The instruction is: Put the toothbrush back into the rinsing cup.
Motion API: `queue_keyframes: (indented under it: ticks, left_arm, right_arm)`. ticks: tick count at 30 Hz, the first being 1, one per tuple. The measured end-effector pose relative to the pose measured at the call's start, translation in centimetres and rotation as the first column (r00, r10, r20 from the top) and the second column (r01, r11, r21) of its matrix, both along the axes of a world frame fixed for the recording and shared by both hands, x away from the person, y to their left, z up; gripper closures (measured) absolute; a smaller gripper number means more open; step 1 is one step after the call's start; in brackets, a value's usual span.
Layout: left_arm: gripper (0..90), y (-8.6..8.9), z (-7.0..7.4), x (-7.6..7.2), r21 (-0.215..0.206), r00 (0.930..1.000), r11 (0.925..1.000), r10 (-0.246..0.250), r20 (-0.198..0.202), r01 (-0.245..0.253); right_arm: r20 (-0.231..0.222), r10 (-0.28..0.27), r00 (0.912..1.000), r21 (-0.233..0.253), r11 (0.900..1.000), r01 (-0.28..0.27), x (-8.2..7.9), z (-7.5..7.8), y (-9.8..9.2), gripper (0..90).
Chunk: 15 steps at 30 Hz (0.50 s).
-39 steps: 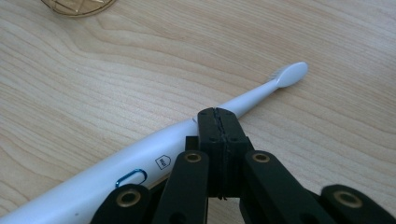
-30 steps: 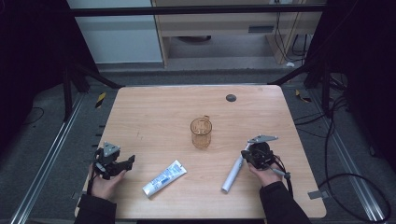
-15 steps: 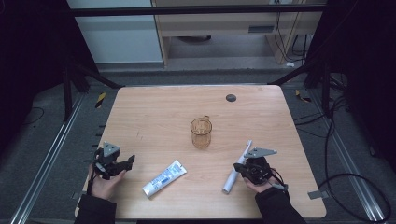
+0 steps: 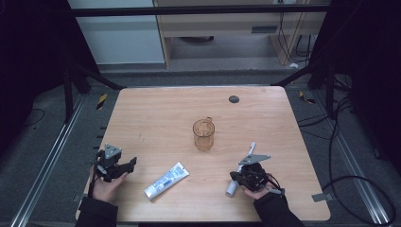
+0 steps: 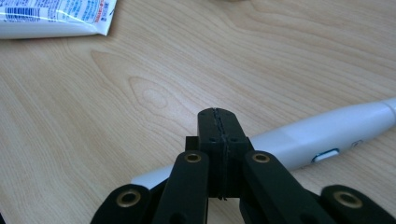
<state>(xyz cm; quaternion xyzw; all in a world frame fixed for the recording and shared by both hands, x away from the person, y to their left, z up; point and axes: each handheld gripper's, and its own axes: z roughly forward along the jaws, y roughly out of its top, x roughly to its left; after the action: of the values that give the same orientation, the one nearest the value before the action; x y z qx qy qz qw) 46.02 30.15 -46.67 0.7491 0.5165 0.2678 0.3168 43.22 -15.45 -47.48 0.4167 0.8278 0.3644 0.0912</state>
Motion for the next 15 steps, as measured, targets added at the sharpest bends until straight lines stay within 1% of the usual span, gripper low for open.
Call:
queue_keyframes:
  ticks: [7, 10, 11, 12, 13, 15]
  left_arm:
    - [33.3, 0.01, 0.01, 0.0, 0.0, 1.0, 1.0, 0.0, -0.001, 0.0]
    - [33.3, 0.02, 0.03, -0.01, -0.001, 1.0, 1.0, 0.0, 0.001, 0.0]
    - [33.3, 0.02, 0.02, 0.0, -0.001, 1.0, 1.0, 0.0, 0.0, 0.0]
    - [33.3, 0.02, 0.01, -0.01, -0.001, 1.0, 1.0, 0.0, -0.001, 0.0]
    - [33.3, 0.0, 0.01, -0.01, 0.0, 1.0, 1.0, -0.001, 0.0, 0.001]
    - [33.3, 0.0, 0.02, -0.01, 0.0, 1.0, 1.0, -0.001, 0.0, 0.001]
  right_arm:
    - [-0.009, 0.014, 0.9999, -0.011, 1.0, -0.014, -0.04, -0.21, 0.1, 90.0]
    - [-0.005, 0.011, 0.9999, -0.017, 1.0, -0.011, -0.06, -0.23, -0.08, 90.0]
    - [-0.01, 0.005, 0.9999, -0.017, 1.0, -0.005, -0.11, -0.17, -0.14, 90.0]
    - [-0.002, 0.005, 1.0, -0.019, 1.0, -0.005, -0.07, -0.18, -0.2, 90.0]
    - [-0.009, 0.002, 1.0, -0.017, 1.0, -0.002, -0.14, -0.14, -0.27, 90.0]
    - [-0.008, 0.003, 1.0, -0.024, 1.0, -0.003, -0.11, -0.19, -0.43, 90.0]
